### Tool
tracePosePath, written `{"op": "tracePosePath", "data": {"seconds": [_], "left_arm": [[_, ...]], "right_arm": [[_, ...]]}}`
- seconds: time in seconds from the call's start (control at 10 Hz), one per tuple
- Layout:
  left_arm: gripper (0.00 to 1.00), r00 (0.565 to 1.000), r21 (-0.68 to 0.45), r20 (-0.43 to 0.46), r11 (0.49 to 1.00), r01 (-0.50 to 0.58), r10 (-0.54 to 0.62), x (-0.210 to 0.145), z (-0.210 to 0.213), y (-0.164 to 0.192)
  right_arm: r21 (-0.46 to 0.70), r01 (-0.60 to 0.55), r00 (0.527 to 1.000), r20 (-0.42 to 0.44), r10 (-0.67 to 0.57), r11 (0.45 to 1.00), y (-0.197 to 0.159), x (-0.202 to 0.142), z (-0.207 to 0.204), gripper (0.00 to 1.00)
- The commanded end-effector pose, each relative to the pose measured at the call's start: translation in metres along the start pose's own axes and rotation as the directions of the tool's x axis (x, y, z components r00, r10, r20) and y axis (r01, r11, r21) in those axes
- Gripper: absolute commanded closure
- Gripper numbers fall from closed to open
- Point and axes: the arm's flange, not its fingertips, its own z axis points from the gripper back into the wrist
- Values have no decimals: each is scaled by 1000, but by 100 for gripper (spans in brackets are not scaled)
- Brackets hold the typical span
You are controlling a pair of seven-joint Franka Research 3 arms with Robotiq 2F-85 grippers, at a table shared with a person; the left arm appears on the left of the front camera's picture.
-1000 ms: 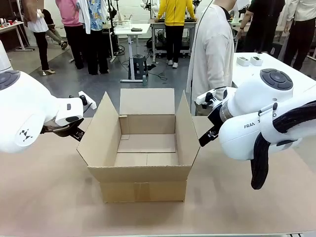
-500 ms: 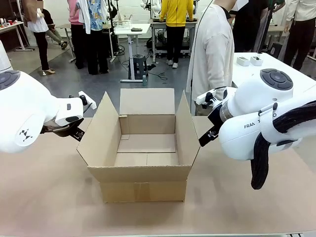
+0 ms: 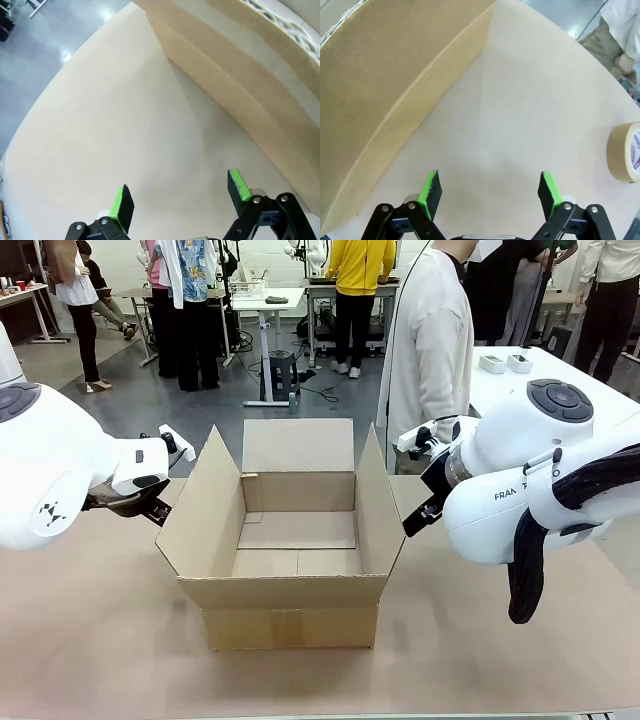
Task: Wrap the clocks to prevent damage.
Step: Open the side flaps of the Package Box.
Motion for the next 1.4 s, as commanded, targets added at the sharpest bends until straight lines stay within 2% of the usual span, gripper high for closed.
{"op": "tracePosePath", "data": {"seconds": [0.0,0.1,0.2,0.4,0.6,0.7,0.8,0.9,1.0,1.3], "left_arm": [[0,1000,0,0,1000,0,0,0,0,0],[0,1000,86,-15,996,-12,13,14,40,5],[0,998,118,-39,991,58,-53,36,84,5],[0,990,151,-107,983,108,-93,74,162,4],[0,989,154,-89,979,135,-122,91,234,-8],[0,988,151,-73,978,145,-135,98,257,-9],[0,989,152,-68,978,141,-132,103,271,-9],[0,999,312,-41,950,-16,31,98,268,-19],[0,990,163,-64,977,137,-128,98,280,-14],[0,990,163,-64,977,137,-128,98,280,-14]], "right_arm": [[0,0,1000,0,0,1000,0,0,0,0],[22,-15,1000,16,15,1000,-6,18,42,0],[3,-11,1000,27,11,1000,-8,39,84,0],[-19,-31,999,-11,31,999,-5,72,167,0],[-46,-105,993,-65,102,993,10,91,252,0],[-76,-104,994,-53,101,992,17,98,280,0],[-92,-105,994,-51,101,990,23,102,295,0],[-38,-95,995,-23,95,995,15,84,276,0],[-38,-95,995,-23,95,995,15,84,276,0],[-38,-95,995,-23,95,995,15,84,276,0]]}}
